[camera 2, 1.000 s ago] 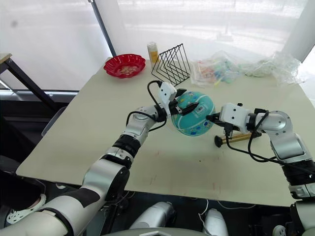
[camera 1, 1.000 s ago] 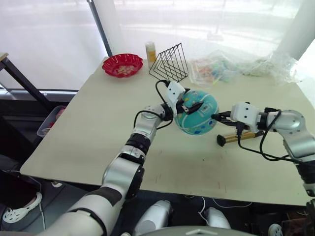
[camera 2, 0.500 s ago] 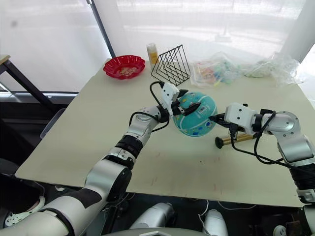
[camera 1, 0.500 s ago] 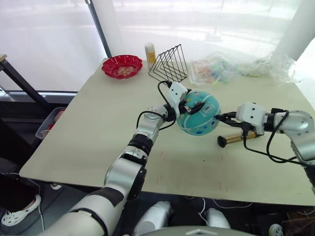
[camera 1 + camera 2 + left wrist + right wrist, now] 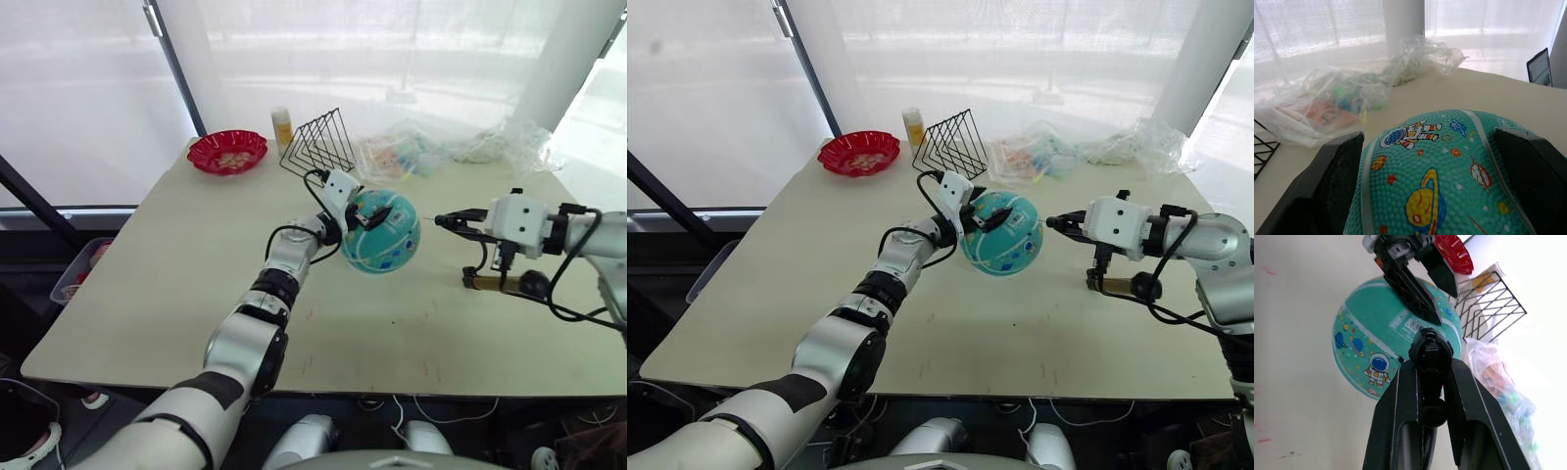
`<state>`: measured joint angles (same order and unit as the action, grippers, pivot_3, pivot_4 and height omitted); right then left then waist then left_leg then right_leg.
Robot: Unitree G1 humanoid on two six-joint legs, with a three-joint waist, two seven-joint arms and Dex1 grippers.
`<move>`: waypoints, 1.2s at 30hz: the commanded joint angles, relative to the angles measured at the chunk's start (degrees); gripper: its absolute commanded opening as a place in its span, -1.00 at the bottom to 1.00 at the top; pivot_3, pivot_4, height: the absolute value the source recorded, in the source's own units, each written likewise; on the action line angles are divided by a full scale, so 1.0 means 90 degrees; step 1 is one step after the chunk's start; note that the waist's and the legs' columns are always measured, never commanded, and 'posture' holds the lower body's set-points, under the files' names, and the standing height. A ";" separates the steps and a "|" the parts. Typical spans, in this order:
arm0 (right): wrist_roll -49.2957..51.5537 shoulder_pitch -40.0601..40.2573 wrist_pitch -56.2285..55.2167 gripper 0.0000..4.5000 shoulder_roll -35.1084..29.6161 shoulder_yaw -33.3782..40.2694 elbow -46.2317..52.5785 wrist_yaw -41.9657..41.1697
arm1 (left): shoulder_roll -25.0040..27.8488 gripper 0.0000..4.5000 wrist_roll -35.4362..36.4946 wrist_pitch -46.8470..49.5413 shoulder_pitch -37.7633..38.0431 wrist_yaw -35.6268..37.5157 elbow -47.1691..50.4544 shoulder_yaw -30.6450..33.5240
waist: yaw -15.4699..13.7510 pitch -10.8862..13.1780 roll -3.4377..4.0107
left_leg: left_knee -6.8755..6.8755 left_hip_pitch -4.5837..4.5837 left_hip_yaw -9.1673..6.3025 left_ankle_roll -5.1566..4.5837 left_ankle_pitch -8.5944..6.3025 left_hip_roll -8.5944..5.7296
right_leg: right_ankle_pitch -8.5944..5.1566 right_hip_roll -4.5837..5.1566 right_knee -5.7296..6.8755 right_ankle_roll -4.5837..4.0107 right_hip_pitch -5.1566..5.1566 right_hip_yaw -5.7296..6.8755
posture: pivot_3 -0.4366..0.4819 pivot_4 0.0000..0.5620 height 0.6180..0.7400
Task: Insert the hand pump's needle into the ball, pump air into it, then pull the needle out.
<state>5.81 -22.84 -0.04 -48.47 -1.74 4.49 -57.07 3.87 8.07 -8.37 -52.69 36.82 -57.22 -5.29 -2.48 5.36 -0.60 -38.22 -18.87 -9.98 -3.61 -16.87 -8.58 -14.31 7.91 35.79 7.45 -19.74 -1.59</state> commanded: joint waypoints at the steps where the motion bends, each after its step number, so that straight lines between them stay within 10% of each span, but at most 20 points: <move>1: -0.0420 -0.0202 0.0131 -0.96 0.0111 0.0019 -0.0242 0.0522 | 0.0011 1.00 -0.0350 0.0422 0.0349 0.0169 -0.0671 -0.0142 | 0.0002 0.0036 0.0030 | 0.0000 -0.0001 -0.0001 0.0000 0.0000 -0.0001 | 0.0000 0.0000 0.0000 0.0000 -0.0006 0.0000 | -0.05 -0.47 1.00; 21: -0.0965 -0.0954 0.0631 -0.96 0.0631 0.0052 -0.1389 0.1504 | 0.0842 1.00 0.0472 0.1557 0.0297 0.1586 0.3208 0.0287 | 0.0024 0.0316 0.0047 | -0.0007 -0.0384 -0.0147 0.0132 0.0126 -0.0024 | 0.0102 -0.0073 0.0076 -0.0113 -0.0457 0.0009 | -0.05 -0.47 1.00; 36: -0.1178 -0.1245 0.0706 -0.96 0.1054 0.0065 -0.2582 0.2249 | 0.2609 1.00 0.1812 0.3082 0.1256 0.2595 0.6192 0.0954 | 0.0224 0.0430 0.0050 | -0.0006 -0.0439 -0.0141 0.0163 0.0146 -0.0014 | 0.0111 -0.0086 0.0112 -0.0150 -0.0539 -0.0002 | -0.05 -0.47 1.00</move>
<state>-4.61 -33.41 6.18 -38.80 -2.29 -19.25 -37.89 26.96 22.18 18.57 -41.70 59.80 -4.78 2.42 -0.46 9.23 -0.15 -38.28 -22.83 -11.25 -2.13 -15.55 -8.71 -13.31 7.13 36.80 6.09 -24.59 -1.61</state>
